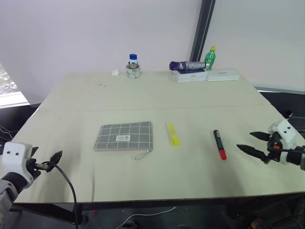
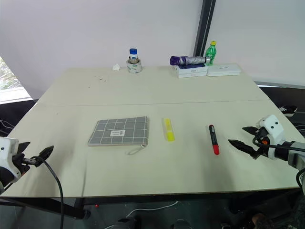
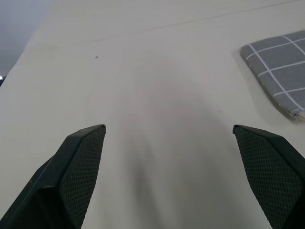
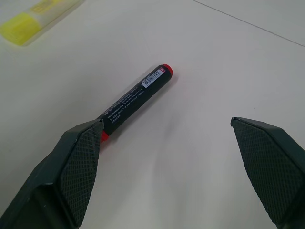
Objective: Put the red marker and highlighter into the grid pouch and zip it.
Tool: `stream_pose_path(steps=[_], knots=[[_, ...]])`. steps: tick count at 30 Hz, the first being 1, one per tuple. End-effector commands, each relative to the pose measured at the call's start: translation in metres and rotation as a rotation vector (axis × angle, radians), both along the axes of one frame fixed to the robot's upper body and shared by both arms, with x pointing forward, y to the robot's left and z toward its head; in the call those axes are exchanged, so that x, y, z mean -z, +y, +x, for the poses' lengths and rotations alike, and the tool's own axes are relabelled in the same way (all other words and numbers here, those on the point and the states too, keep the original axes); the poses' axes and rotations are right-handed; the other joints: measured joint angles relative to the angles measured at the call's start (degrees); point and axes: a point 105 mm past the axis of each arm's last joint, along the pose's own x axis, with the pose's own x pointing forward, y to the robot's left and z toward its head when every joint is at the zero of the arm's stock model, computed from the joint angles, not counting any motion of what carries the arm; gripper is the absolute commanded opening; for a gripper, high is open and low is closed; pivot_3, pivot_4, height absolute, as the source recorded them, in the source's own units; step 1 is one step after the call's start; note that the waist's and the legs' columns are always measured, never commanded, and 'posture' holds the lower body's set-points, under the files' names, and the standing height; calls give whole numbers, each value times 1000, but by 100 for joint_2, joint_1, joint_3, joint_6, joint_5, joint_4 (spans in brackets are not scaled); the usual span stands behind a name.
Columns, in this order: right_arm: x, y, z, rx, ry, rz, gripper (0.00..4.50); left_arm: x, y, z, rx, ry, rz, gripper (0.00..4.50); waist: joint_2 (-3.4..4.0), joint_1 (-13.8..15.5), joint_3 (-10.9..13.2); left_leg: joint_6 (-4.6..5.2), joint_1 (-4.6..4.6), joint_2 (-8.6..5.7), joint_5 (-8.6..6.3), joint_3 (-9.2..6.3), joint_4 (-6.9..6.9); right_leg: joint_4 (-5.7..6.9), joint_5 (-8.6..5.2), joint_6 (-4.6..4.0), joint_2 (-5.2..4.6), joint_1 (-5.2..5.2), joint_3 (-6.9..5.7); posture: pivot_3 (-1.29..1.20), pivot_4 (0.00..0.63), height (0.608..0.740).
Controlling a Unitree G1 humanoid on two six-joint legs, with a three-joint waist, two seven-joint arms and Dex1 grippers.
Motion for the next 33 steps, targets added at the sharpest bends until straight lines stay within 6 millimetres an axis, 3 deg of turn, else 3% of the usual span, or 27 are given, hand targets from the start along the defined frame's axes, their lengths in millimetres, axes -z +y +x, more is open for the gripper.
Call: stream_pose_path(steps=[1, 8, 12, 14, 18, 20, 23, 30, 33], knots=[[-12, 1, 2, -13, -55, 0, 4443, -15, 0, -2, 0, -47, 32, 4500, 0, 0, 0, 0, 0, 0, 0, 0, 0, 0, 0, 0, 0, 0, 0, 0, 150, 740], [-14, 5, 6, -26, -68, 0, 4443, -18, -2, 1, 5, -63, 9, 4500, 0, 0, 0, 0, 0, 0, 0, 0, 0, 0, 0, 0, 0, 0, 0, 0, 150, 740], [-19, 18, 11, -59, -94, 3, 4443, -17, -10, 5, 31, -68, 15, 4500, 0, -6, 0, 0, 0, 0, 0, 0, 0, 0, 0, 0, 1, 0, 0, 0, 150, 740], [-22, 33, 16, -100, -107, 10, 4443, -19, -17, 9, 52, -82, 35, 4500, 0, -2, 0, 0, 0, 0, 0, 0, 0, 0, 0, 0, 1, 0, 0, 0, 150, 740], [-34, 85, 27, -212, -164, 66, 4443, -11, -35, 14, 149, -58, 154, 4500, 1, -32, -1, -1, 1, 2, 0, 3, 0, 1, 1, 1, 4, -3, 5, 0, 150, 740], [-37, 99, 30, -230, -175, 84, 4443, -9, -39, 16, 178, -59, 183, 4500, 1, -9, 0, 0, 0, 2, 0, 2, -1, 1, 0, 0, 4, -4, 5, 0, 150, 740], [-38, 127, 35, -256, -190, 115, 3713, -11, -40, 23, 213, -69, 259, 4500, -2, 24, 0, 2, -5, -1, -1, -3, -2, -2, 1, 1, 0, -5, 1, 0, 150, 740], [-27, 179, 41, -290, -154, 111, 20, -11, -31, 40, 277, -77, 548, 4500, -1, -1, 1, 1, -5, -4, -1, -5, -8, -3, 0, 0, -2, -9, 0, 0, 150, 740], [-18, 199, 52, -245, -120, 110, 20, -10, -30, 49, 326, -93, 682, 4500, -1, -26, 0, 1, -6, -2, -1, -5, -14, -1, 3, 4, 1, -17, 2, 0, 150, 740]])
